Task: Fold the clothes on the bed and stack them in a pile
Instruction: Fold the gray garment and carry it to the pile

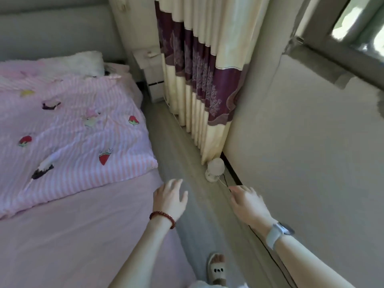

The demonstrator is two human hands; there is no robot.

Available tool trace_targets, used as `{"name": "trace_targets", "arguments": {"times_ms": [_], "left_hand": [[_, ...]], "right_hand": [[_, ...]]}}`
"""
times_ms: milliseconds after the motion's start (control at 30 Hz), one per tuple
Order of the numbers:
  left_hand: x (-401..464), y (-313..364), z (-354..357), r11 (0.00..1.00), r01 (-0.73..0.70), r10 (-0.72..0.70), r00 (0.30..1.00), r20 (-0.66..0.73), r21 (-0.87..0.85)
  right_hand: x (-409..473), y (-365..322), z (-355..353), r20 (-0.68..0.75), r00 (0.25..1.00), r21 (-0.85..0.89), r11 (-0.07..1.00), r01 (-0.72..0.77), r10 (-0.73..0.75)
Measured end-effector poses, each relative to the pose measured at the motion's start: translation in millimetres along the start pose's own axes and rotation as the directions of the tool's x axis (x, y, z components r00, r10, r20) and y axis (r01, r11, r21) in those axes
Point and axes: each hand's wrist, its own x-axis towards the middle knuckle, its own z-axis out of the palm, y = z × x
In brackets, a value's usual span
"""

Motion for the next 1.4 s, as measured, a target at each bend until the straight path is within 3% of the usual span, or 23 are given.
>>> {"name": "trace_targets", "arguments": {"times_ms": [233,500,633,767,933,1100,1400], "left_hand": [[94,-21,-54,0.981,0.191,-0.188,0.977,-0.097,0.026],[228,-77,-80,0.931,0.362,-0.366,0.920,-0.138,-0.053],[358,-114,-122,0.925,0.377,-0.378,0.911,-0.165,-0.037],[476,-145,-179,0.926,0.376,-0.372,0.907,-0.195,-0.016],[561,-192,-221,0.897,0.440,-0.439,0.871,-0.219,-0.051],[636,-247,-240,0.838,0.538,-0.544,0.816,-0.195,-0.088],[836,-382,-310,0.783,0.600,-0.620,0.728,-0.292,-0.166]], "right_hand": [[142,-39,-43,0.048,0.975,-0.030,0.975,0.218,-0.217],[330,-99,-51,0.095,0.937,0.038,0.941,0.335,-0.338],[458,-154,-63,0.087,0.915,0.053,0.919,0.391,-0.395],[567,-218,-94,0.055,0.873,-0.125,0.864,0.488,-0.485],[679,-285,-123,0.105,0.819,-0.153,0.804,0.574,-0.564],[774,-344,-126,0.154,0.765,-0.090,0.763,0.641,-0.625],[996,-506,-139,0.174,0.725,-0.003,0.736,0.677,-0.666]]}}
